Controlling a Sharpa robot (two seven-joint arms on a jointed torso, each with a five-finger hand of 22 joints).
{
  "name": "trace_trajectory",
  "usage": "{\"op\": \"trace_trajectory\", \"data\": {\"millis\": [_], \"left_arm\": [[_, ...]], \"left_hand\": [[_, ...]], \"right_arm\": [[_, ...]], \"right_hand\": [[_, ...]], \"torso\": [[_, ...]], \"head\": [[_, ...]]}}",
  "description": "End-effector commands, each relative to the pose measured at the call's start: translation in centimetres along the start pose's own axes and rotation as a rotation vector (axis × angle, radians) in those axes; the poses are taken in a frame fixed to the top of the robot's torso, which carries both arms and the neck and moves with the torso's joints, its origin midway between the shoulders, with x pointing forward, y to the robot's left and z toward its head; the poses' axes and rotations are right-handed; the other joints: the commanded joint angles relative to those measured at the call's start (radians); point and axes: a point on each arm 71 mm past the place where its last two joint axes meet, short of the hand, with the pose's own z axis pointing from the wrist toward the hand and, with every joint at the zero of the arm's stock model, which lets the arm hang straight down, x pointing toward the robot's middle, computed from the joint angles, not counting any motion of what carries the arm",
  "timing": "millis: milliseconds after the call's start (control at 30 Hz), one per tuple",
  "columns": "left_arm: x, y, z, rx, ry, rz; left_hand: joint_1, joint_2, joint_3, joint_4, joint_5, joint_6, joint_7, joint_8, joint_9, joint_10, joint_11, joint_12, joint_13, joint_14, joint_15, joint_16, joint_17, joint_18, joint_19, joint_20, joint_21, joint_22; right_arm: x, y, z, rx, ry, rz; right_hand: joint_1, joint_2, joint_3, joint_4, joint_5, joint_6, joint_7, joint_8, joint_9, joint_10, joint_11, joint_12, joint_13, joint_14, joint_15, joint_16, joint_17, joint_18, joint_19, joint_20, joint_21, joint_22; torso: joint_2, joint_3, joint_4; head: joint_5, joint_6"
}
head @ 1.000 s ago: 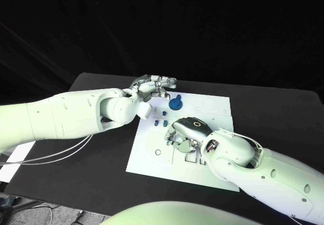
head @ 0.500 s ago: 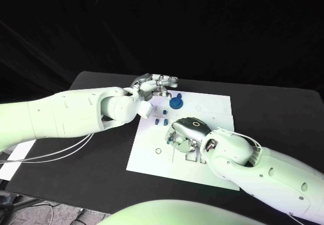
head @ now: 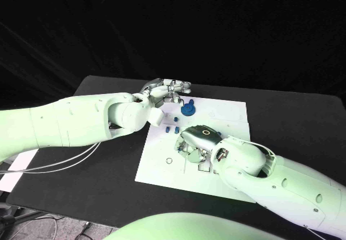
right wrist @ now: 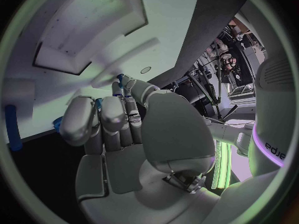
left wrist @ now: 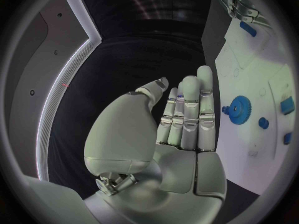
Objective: Assemble the parts on the task board
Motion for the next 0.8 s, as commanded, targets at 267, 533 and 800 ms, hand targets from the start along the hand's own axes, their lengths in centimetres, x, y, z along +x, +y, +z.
{"op": "trace_trajectory", "data": {"millis": [267,533,800], "left_arm": [[0.3,-0.1,0.0,0.01,0.024,0.001],[0.1,-0.1,0.0,0.013,0.02,0.007],[0.0,-0.2,-0.1,0.017,0.021,0.015]], "left_hand": [[0.003,0.005,-0.003,-0.004,0.003,-0.005,-0.003,0.004,-0.002,-0.006,0.0,0.007,0.002,-0.007,-0.001,0.002,-0.002,0.011,0.001,0.009,-0.004,-0.002],[0.004,0.005,-0.003,-0.004,0.003,-0.006,-0.003,0.004,-0.002,-0.007,0.0,0.008,0.002,-0.007,-0.001,0.003,-0.002,0.011,0.001,0.009,-0.004,-0.003],[0.004,0.005,-0.003,-0.005,0.003,-0.006,-0.003,0.004,-0.002,-0.007,0.0,0.008,0.002,-0.007,-0.001,0.003,-0.002,0.011,0.001,0.009,-0.004,-0.003]], "right_arm": [[1.0,-0.6,0.0,0.023,0.051,-0.031],[0.6,-0.6,-0.2,0.025,0.006,-0.035],[-0.5,-0.6,-1.5,0.01,-0.075,-0.011]], "right_hand": [[-0.043,-0.024,-0.018,0.012,0.005,-0.084,0.031,-0.015,-0.019,-0.103,0.026,-0.007,-0.013,0.021,0.023,-0.004,-0.023,-0.009,-0.024,0.018,-0.016,-0.032],[-0.051,-0.043,-0.081,0.013,-0.033,-0.172,0.046,-0.014,-0.046,-0.241,0.049,-0.002,-0.011,0.018,0.038,0.009,-0.026,-0.001,-0.038,0.039,-0.04,-0.067],[-0.042,-0.031,-0.097,0.013,-0.023,-0.165,0.045,-0.009,-0.045,-0.224,0.046,0.012,-0.008,0.015,0.037,0.009,-0.033,0.0,-0.037,0.041,-0.04,-0.068]], "torso": [[-0.001,0.0002,-0.001],[0.0,0.0009,-0.0006],[0.0,0.0,-0.0014]], "head": [[0.001,0.0],[-0.003,0.003],[-0.007,0.008]]}}
